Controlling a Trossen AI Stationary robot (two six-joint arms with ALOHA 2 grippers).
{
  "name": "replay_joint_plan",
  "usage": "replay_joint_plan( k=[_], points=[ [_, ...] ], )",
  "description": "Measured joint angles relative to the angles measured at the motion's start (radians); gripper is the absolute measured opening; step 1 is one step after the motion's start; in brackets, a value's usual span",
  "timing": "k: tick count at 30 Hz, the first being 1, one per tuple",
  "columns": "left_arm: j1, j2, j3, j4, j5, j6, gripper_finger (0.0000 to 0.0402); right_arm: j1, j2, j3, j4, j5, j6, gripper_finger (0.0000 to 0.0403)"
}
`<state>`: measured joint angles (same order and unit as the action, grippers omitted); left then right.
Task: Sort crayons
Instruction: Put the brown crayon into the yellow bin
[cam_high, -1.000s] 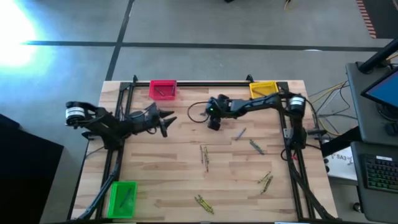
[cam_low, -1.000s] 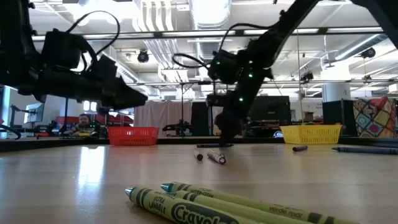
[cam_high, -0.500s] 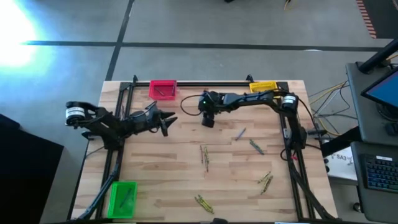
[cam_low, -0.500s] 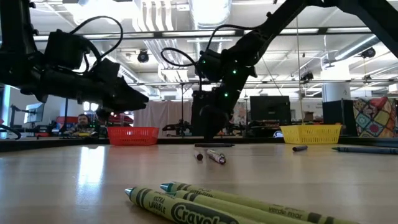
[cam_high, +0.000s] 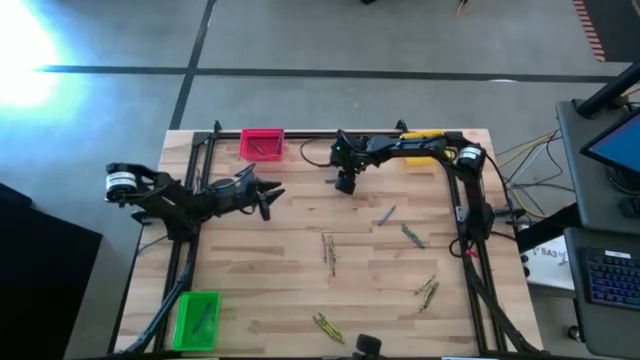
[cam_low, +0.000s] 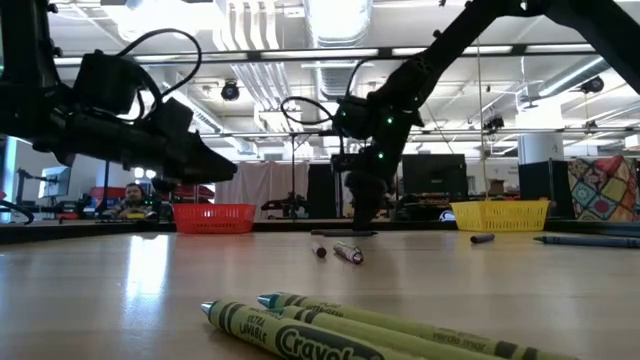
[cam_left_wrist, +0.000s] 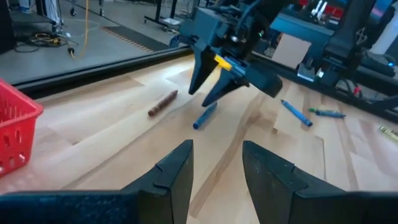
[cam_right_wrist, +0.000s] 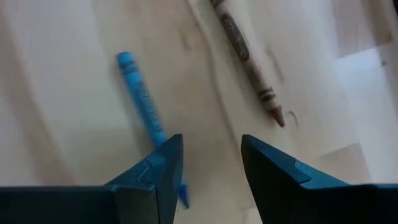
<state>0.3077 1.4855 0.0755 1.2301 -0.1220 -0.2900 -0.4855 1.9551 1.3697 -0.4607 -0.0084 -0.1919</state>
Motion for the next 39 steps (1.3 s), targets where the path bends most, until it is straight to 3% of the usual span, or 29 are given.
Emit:
replay_joint_plan(
  k=[7, 11, 19, 22, 28, 39],
  points=[
    [0.0, 0.0, 0.032, -0.031, 0.0, 0.0, 0.0121, -0.053, 0.007, 0.052, 0.119, -0.003, -0.041, 0.0157],
    [0.0, 0.0, 0.053, -0.039, 0.0, 0.016, 0.0121, -0.075, 0.066, 0.102, 0.102, -0.004, -0.077, 0.0157],
    [0.0, 0.0, 0.069, -0.077, -0.001, 0.068, 0.0121, -0.116, 0.2, 0.22, 0.008, -0.136, -0.081, 0.0151],
    [0.001, 0.0, 0.069, -0.098, -0.023, 0.076, 0.0121, -0.117, 0.229, 0.246, -0.027, -0.137, -0.093, 0.0124],
    [0.001, 0.0, 0.069, -0.12, -0.035, 0.074, 0.0121, -0.12, 0.209, 0.26, -0.052, -0.13, -0.107, 0.0022],
    [0.001, 0.0, 0.07, -0.126, -0.025, 0.003, 0.0121, -0.149, 0.043, 0.209, -0.245, -0.115, -0.059, 0.0014]
  ],
)
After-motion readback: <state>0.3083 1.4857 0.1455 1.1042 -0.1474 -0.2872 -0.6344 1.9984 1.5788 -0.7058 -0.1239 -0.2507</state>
